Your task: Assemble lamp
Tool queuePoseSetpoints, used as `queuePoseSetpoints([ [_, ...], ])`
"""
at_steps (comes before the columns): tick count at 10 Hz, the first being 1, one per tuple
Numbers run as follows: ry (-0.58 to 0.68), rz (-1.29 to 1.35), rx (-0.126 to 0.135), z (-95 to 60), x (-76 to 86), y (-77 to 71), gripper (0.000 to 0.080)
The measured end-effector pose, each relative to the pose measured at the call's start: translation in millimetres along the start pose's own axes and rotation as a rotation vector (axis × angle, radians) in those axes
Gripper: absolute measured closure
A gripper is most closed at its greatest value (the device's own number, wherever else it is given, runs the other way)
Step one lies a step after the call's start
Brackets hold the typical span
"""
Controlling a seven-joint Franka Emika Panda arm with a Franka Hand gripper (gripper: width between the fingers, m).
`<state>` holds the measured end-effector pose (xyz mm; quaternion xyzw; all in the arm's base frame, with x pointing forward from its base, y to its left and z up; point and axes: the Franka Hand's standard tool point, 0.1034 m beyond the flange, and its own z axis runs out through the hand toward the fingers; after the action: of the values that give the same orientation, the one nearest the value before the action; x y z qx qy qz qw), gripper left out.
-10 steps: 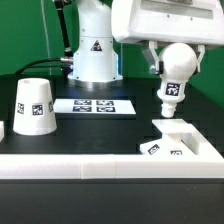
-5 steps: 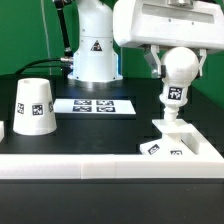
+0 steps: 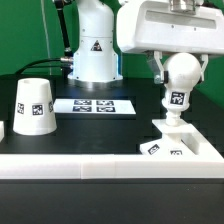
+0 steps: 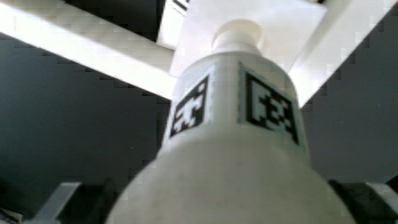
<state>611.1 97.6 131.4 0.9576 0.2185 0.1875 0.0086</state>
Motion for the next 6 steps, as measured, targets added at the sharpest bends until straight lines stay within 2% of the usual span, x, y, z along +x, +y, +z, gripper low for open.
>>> queuePoseSetpoints([
  [6, -0.006, -0.006, 0.005, 9.0, -11.2, -7.7, 0.0223],
])
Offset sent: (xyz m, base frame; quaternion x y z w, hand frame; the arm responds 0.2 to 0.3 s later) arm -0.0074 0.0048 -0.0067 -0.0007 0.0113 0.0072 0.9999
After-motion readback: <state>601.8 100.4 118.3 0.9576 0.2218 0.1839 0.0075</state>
